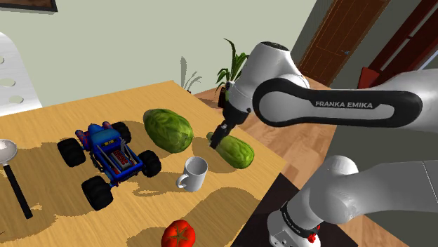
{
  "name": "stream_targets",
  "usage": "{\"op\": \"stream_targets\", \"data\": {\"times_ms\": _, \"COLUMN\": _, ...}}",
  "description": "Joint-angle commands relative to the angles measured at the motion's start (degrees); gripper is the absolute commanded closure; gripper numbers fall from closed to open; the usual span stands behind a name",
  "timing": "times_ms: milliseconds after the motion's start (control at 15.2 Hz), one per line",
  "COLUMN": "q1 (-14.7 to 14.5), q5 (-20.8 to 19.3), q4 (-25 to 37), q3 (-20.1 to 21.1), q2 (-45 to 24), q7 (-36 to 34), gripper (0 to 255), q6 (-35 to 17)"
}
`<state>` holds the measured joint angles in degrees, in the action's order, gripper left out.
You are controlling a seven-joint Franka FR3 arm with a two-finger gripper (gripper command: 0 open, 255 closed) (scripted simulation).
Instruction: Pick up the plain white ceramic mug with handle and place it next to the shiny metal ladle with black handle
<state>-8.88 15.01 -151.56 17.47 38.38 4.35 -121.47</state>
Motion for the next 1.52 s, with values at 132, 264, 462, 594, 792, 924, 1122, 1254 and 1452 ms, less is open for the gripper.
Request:
{"op": "stream_targets", "data": {"times_ms": 132, "q1": -1.98, "q5": 1.68, "q4": -2.78, "q3": 4.26, "q2": -4.86, "q7": -0.92, "gripper": 0, "q6": -9.39}}
{"op": "stream_targets", "data": {"times_ms": 264, "q1": -2.57, "q5": 2.08, "q4": -3.48, "q3": 6.55, "q2": -8.26, "q7": -1.56, "gripper": 0, "q6": -14.25}}
{"op": "stream_targets", "data": {"times_ms": 462, "q1": -2.5, "q5": 2.13, "q4": -4.12, "q3": 7.53, "q2": -10.52, "q7": -1.81, "gripper": 0, "q6": -17.31}}
{"op": "stream_targets", "data": {"times_ms": 594, "q1": -2.3, "q5": 2.11, "q4": -4.61, "q3": 8.04, "q2": -12.1, "q7": -1.92, "gripper": 0, "q6": -19.38}}
{"op": "stream_targets", "data": {"times_ms": 792, "q1": -1.84, "q5": 1.89, "q4": -5.33, "q3": 8.99, "q2": -15.15, "q7": -2.22, "gripper": 0, "q6": -23.14}}
{"op": "stream_targets", "data": {"times_ms": 924, "q1": -1.85, "q5": 1.89, "q4": -5.33, "q3": 8.98, "q2": -15.15, "q7": -2.22, "gripper": 0, "q6": -23.14}}
{"op": "stream_targets", "data": {"times_ms": 1122, "q1": -1.84, "q5": 1.88, "q4": -5.33, "q3": 8.98, "q2": -15.15, "q7": -2.22, "gripper": 0, "q6": -23.14}}
{"op": "stream_targets", "data": {"times_ms": 1254, "q1": -1.84, "q5": 1.88, "q4": -5.33, "q3": 8.98, "q2": -15.15, "q7": -2.22, "gripper": 0, "q6": -23.14}}
{"op": "stream_targets", "data": {"times_ms": 1452, "q1": -1.84, "q5": 1.88, "q4": -5.32, "q3": 8.98, "q2": -15.14, "q7": -2.22, "gripper": 255, "q6": -23.12}}
